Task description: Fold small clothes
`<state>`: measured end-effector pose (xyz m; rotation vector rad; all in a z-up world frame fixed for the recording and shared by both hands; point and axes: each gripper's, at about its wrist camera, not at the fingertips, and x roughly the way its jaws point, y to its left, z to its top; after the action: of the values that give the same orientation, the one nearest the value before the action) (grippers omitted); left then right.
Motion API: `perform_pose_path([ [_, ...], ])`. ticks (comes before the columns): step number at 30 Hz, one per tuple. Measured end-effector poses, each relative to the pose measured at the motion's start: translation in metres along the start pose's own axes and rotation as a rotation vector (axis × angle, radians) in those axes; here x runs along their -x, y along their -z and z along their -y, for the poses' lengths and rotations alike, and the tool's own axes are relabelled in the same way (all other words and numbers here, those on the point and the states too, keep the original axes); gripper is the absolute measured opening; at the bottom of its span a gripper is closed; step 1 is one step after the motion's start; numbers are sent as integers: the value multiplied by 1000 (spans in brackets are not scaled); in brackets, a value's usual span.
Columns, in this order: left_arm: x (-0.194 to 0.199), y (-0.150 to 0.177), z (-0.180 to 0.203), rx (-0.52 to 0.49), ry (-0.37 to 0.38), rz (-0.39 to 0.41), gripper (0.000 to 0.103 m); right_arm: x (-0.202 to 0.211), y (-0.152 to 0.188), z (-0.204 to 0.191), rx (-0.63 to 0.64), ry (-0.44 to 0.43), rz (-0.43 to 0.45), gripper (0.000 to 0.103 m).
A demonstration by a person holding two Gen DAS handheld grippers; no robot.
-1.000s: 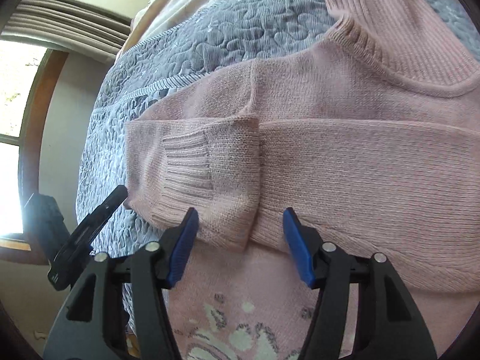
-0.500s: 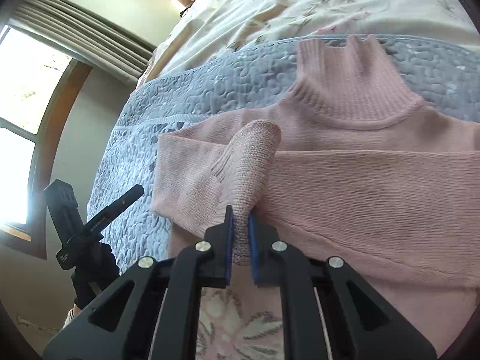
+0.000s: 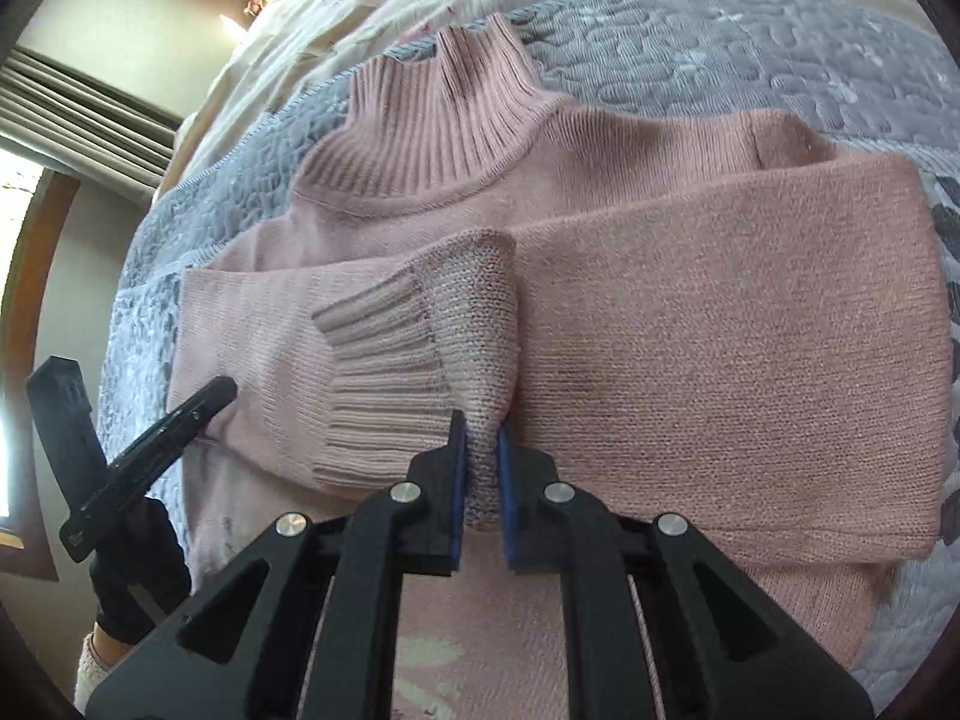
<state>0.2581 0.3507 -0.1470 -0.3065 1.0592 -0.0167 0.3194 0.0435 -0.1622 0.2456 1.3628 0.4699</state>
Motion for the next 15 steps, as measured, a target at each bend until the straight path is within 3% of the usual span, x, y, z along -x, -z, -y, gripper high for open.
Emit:
perform_pose_path([
  [4, 4, -1, -3, 6, 15, -7, 21, 0, 5, 0, 9, 32, 8, 18],
  [5, 6, -1, -2, 7, 15, -12, 21, 7, 6, -2, 16, 55, 25, 28],
  [7, 15, -3, 0, 0, 7, -2, 21, 24, 10, -11, 56, 71, 81, 29],
  [10, 28, -5, 6, -28, -5, 28, 28, 38, 12, -35, 133, 67, 116, 38],
  [13, 24, -6, 8, -32, -18, 6, 31, 25, 13, -68, 226, 69, 69, 42],
  [15, 16, -5, 5, -25, -36, -15, 31, 7, 13, -83, 257, 100, 29, 51],
])
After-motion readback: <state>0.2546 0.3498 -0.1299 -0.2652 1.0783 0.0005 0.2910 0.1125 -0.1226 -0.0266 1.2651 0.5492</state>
